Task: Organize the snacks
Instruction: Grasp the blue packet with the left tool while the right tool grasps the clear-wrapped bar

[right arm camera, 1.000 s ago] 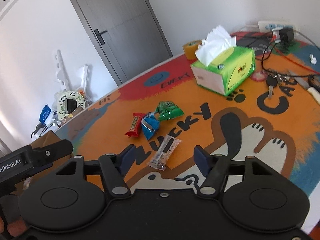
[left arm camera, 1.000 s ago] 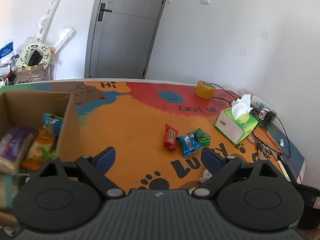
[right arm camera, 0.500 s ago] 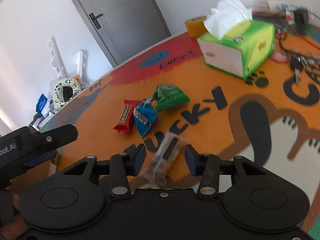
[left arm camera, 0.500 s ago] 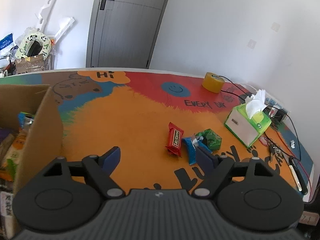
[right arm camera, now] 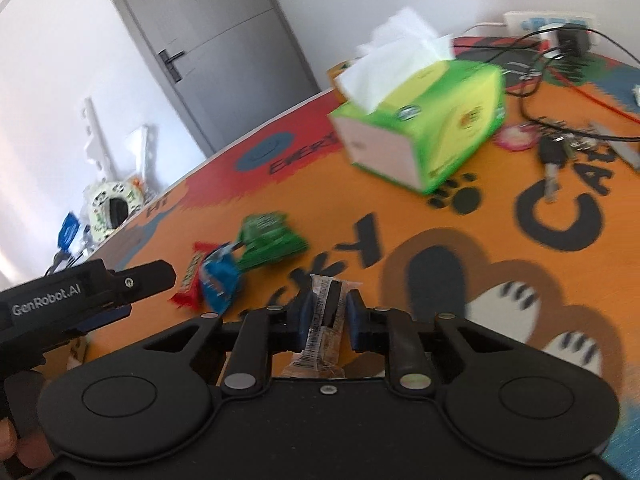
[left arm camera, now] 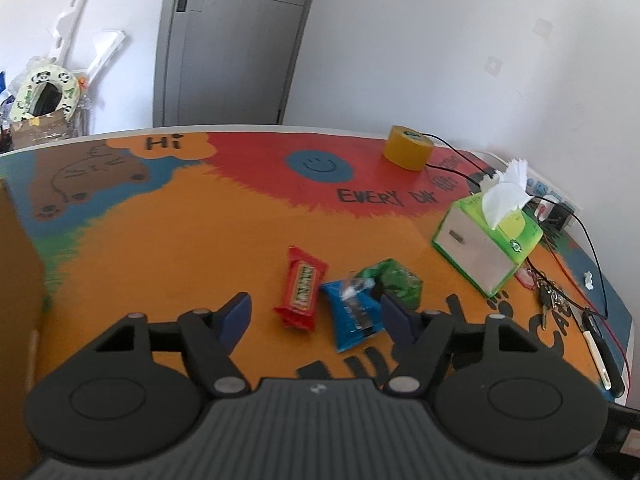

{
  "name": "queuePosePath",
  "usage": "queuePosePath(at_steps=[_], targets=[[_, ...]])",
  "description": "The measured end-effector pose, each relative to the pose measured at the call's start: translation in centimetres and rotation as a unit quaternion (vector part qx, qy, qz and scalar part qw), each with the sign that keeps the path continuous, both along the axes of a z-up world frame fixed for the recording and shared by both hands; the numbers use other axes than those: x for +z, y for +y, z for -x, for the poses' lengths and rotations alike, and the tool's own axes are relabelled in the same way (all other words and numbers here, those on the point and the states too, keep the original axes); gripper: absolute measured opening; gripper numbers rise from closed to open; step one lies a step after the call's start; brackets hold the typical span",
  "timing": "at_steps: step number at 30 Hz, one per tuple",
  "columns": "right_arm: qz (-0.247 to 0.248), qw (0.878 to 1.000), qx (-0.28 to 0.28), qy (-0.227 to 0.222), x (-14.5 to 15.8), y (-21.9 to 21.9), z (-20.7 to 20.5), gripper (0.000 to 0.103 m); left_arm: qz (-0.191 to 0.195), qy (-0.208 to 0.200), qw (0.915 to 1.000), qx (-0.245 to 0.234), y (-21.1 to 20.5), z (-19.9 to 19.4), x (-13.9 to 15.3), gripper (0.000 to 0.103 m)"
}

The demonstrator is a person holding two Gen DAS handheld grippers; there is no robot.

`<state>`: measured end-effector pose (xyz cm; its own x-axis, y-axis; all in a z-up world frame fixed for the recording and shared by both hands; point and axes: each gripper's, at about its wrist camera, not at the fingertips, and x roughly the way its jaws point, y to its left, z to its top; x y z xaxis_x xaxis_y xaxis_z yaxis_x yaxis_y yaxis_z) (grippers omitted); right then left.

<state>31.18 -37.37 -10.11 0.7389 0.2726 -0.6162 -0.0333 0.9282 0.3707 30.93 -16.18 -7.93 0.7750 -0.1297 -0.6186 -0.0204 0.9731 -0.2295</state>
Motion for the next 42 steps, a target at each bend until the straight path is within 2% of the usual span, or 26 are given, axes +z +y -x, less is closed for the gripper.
queuePosePath(at_steps=[5,9,14,20,25,28,30,33,36,40,42], targets=[[0.003,1.000,-0.023,-0.007,0.0,-2.0,-0.1,0.020,0.002,-0.005,1.0000,-0.006,-1.4,-1.3,-0.3,0.061],[0.009,1.000,-0.027,-0.005,-0.5,-2.5,-0.3,0.022,0.000,-0.001,1.0000,-0.004,-2.0,-2.4,-0.7,0.061],[0.031,0.999,-0.017,-0.012,-0.4,-1.9,-0.3,0.026,-0.011,0.010,0.9999,-0.004,-2.7,-3.3,-1.8,0.059],[0.055,0.998,-0.012,-0.016,-0.3,-1.4,0.0,0.028,-0.034,-0.006,0.9994,0.006,-3.1,-3.2,-2.2,0.059],[0.057,0.998,-0.014,-0.014,-0.3,-1.4,0.4,0.030,-0.037,-0.011,0.9993,-0.001,-3.4,-2.7,-2.2,0.059],[0.058,0.998,-0.014,-0.013,-0.3,-1.4,0.6,0.030,-0.029,-0.010,0.9995,-0.007,-3.6,-2.8,-2.2,0.047],[0.055,0.998,-0.015,-0.012,-0.3,-1.5,0.8,0.030,-0.023,-0.006,0.9996,-0.014,-3.7,-2.8,-2.3,0.044],[0.051,0.998,-0.015,-0.014,-0.3,-1.8,1.0,0.030,-0.018,0.014,0.9997,-0.012,-3.5,-3.2,-3.4,0.044],[0.055,0.998,-0.015,-0.016,-0.4,-1.8,1.0,0.030,-0.029,0.006,0.9995,-0.009,-3.6,-3.0,-3.5,0.044],[0.061,0.998,-0.016,-0.018,-0.4,-1.6,1.1,0.029,-0.025,0.007,0.9996,-0.008,-3.4,-2.9,-3.4,0.037],[0.073,0.997,-0.020,-0.020,-0.5,-1.4,1.2,0.021,-0.022,0.008,0.9997,-0.007,-3.2,-2.6,-3.4,0.036]])
